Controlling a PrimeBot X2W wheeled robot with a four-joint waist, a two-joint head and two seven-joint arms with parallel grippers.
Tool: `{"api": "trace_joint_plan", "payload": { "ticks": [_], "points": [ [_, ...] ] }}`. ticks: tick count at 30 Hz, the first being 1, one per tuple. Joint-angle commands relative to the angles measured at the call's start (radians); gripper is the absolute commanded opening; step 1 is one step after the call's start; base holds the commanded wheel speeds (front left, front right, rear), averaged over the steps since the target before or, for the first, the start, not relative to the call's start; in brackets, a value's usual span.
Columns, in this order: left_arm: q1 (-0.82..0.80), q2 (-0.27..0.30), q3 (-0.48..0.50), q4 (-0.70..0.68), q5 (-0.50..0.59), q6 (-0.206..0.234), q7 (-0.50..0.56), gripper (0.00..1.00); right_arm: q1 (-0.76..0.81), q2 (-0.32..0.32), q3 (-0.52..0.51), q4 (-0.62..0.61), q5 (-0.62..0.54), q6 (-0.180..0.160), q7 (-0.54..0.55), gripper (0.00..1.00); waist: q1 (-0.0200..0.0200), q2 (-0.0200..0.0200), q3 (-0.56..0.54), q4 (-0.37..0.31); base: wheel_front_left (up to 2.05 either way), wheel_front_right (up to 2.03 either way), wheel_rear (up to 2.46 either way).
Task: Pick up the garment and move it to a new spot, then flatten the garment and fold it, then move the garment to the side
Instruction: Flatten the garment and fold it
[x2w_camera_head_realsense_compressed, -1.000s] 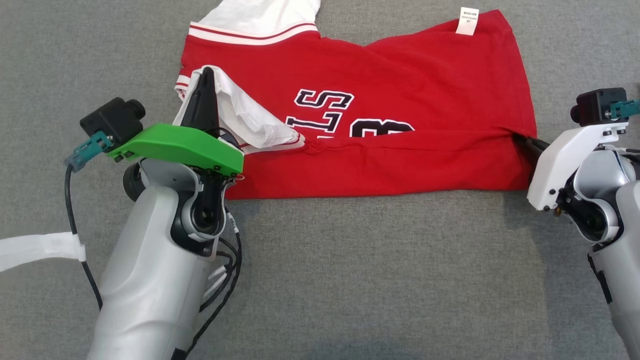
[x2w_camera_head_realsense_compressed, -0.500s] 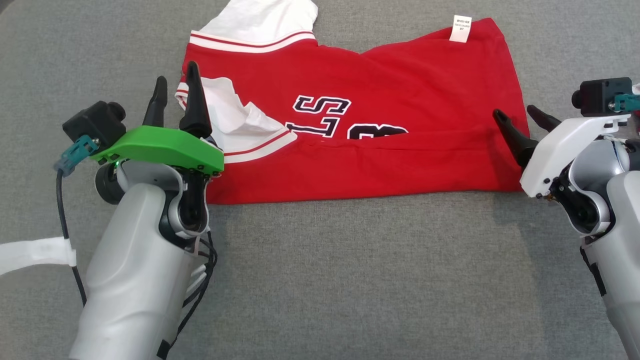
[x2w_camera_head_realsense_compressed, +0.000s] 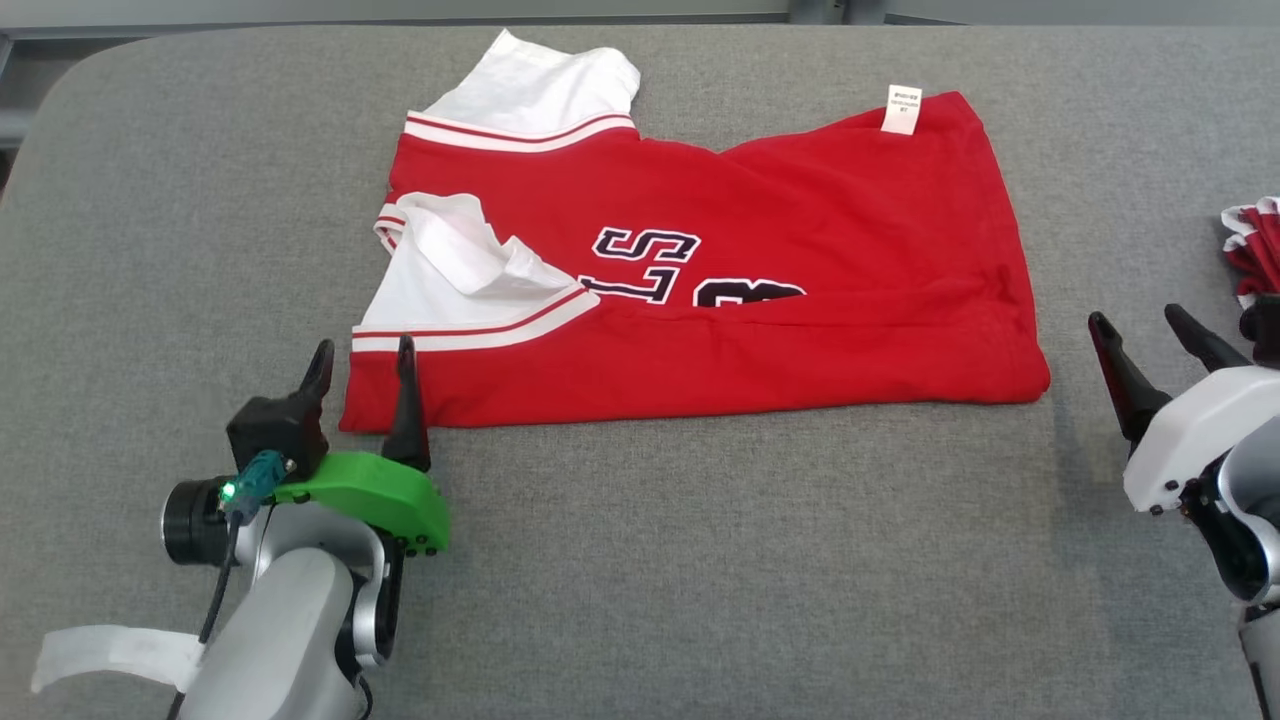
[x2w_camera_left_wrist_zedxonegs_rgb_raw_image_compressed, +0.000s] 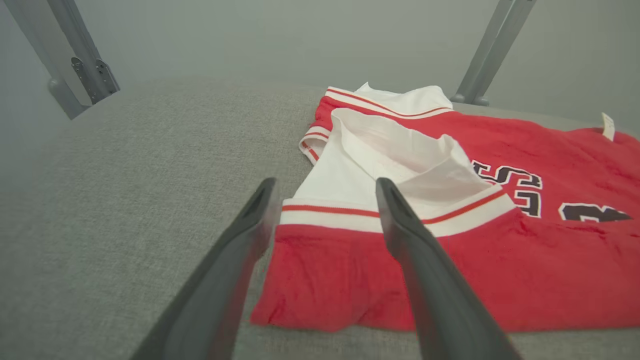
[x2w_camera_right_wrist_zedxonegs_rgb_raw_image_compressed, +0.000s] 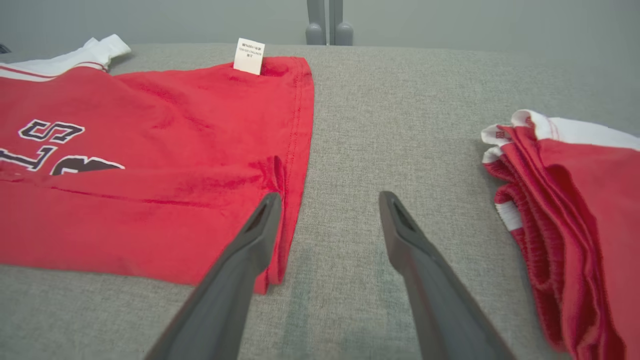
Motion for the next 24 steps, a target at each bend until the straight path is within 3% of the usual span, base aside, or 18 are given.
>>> {"api": "trace_joint_plan", "payload": {
  "ticks": [1, 7, 16, 24],
  "points": [
    [0.014, 0.023, -0.015, 0.001, 0.035, 0.019, 0.005, 1.0, 0.021, 0.021, -0.018, -0.015, -0.016, -0.001, -0.012, 1.0, 0.0, 0.0, -0.007, -0.008, 0.0, 0.0, 0.0],
    [0.04, 0.052, -0.05, -0.001, 0.089, 0.08, 0.036, 1.0, 0.068, 0.116, -0.043, -0.036, -0.083, 0.0, -0.039, 1.0, 0.0, 0.0, -0.018, -0.023, 0.0, 0.0, 0.0],
    [-0.005, 0.072, -0.085, 0.054, 0.123, 0.092, 0.089, 1.0, 0.003, 0.216, -0.076, 0.048, -0.134, 0.0, -0.012, 1.0, 0.0, 0.0, 0.001, -0.028, 0.0, 0.0, 0.0],
    [-0.047, 0.057, -0.102, 0.113, 0.124, 0.083, 0.113, 1.0, -0.066, 0.25, -0.082, 0.145, -0.186, -0.001, 0.007, 1.0, 0.0, 0.0, 0.029, -0.019, 0.0, 0.0, 0.0]
  ]
}}
